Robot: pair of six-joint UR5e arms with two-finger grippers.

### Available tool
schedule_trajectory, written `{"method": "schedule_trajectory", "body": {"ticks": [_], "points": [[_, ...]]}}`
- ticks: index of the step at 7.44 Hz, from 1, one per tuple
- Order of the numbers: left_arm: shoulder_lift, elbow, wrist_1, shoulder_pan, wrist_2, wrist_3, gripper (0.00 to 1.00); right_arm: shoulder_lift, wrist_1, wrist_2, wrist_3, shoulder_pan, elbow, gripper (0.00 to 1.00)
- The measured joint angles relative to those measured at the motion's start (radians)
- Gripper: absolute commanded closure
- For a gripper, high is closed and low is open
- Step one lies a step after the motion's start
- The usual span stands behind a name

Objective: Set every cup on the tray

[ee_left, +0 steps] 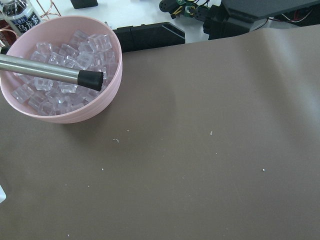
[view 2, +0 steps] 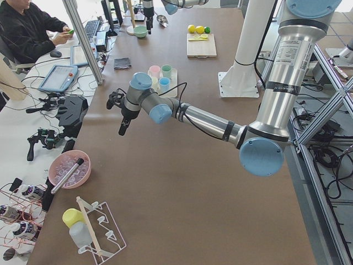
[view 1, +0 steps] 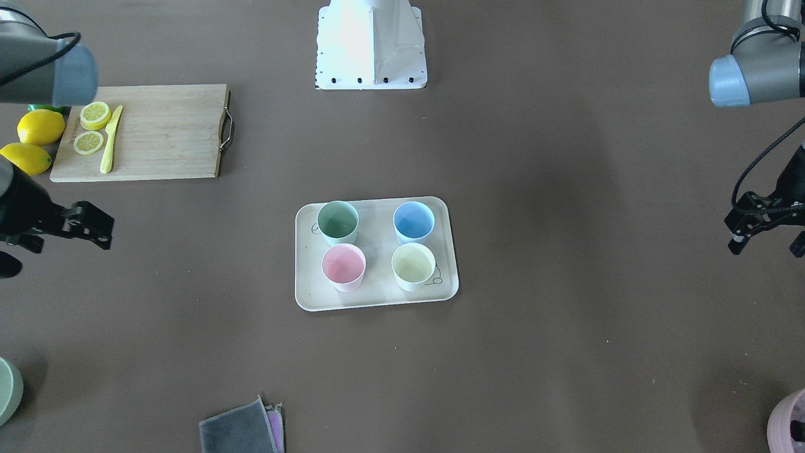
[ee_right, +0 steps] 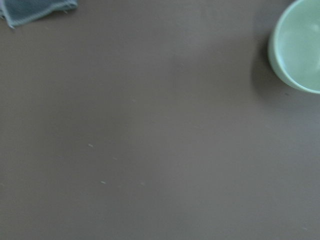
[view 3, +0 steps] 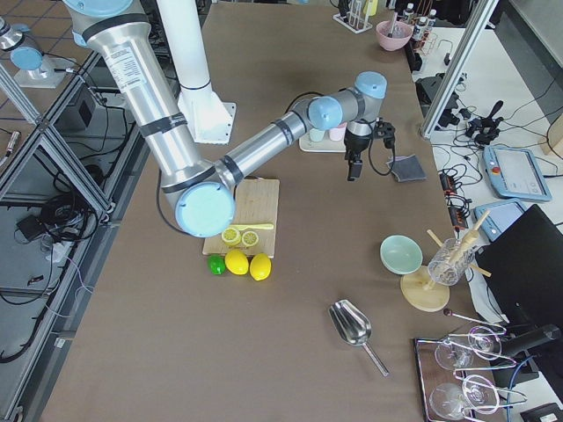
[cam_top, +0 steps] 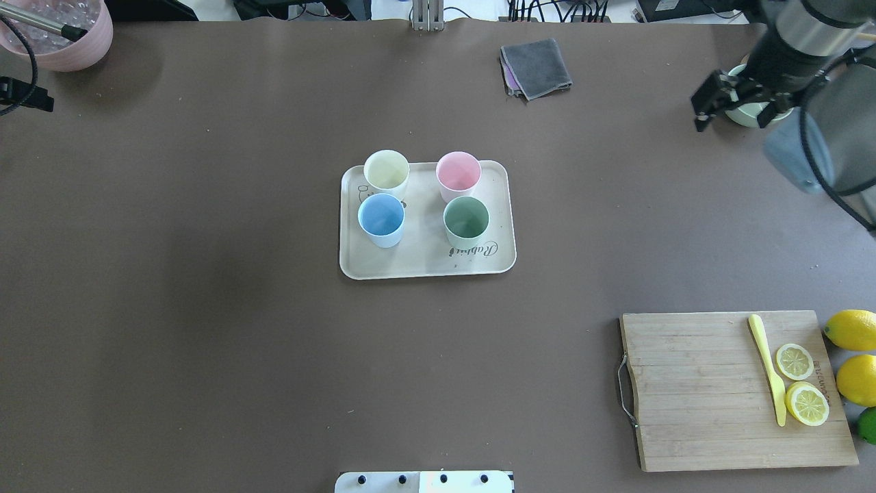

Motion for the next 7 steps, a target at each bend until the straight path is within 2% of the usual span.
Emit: {"method": "schedule_trajectory", "body": {"ticks": [1, 3, 5, 7], "points": [[0.041, 0.009, 0.004, -0.020, -0.014, 0.050, 0.02, -0.121, -0.005, 0.006, -0.156, 0.071, 0.039, 0.00], [0.117, 0.008, 0.052, -0.152, -0.155, 0.186, 0.02, -0.276, -0.005, 0.010, -0.376, 0.192, 0.054, 0.00], [0.202, 0.000, 0.076, -0.314, -0.267, 0.335, 0.02, -0.390, 0.018, 0.035, -0.463, 0.278, 0.055, 0.00], [0.234, -0.024, 0.134, -0.399, -0.306, 0.414, 0.02, -0.446, 0.032, 0.067, -0.509, 0.338, 0.055, 0.00]]}}
